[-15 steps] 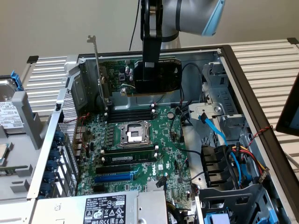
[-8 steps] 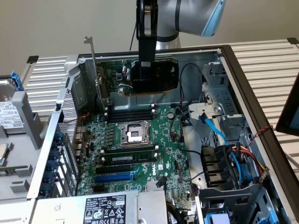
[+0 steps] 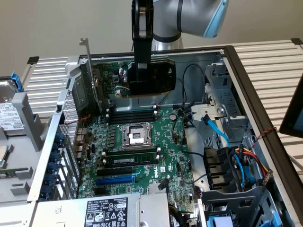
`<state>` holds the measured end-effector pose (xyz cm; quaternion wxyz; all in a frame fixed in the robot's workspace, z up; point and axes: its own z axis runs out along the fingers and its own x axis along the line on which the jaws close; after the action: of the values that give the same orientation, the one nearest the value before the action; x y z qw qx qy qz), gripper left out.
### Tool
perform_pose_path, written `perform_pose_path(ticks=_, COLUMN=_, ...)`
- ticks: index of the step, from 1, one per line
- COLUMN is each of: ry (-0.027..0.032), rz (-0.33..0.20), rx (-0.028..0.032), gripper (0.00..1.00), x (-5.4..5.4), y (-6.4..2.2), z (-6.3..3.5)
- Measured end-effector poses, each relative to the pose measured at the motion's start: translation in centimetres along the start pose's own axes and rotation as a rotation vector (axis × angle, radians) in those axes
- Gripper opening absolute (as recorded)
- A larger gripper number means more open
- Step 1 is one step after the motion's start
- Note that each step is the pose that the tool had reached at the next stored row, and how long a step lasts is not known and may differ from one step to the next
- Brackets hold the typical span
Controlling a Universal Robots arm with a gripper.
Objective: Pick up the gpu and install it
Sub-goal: 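Insert the gpu into the slot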
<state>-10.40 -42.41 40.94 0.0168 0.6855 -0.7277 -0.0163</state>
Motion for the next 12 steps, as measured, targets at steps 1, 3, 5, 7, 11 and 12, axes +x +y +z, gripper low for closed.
perform_pose_path(ticks=1, ry=0.0000, rz=0.000, rx=0.0001, gripper=0.27, x=0.0, y=0.23, z=0.04)
perform_pose_path(ticks=3, ry=-0.0001, rz=0.000, rx=0.0004, gripper=0.27, x=0.0, y=0.62, z=0.12)
perform_pose_path(ticks=5, ry=-0.0001, rz=0.000, rx=0.0005, gripper=0.27, x=0.0, y=0.92, z=0.18)
perform_pose_path(ticks=7, ry=0.0006, rz=0.000, rx=-0.0002, gripper=0.27, x=0.0, y=1.06, z=0.25)
perform_pose_path(ticks=11, ry=0.0142, rz=0.001, rx=0.0005, gripper=0.27, x=0.0, y=1.25, z=0.68)
perform_pose_path(ticks=12, ry=0.0193, rz=0.001, rx=0.0008, gripper=0.27, x=0.0, y=1.27, z=0.77)
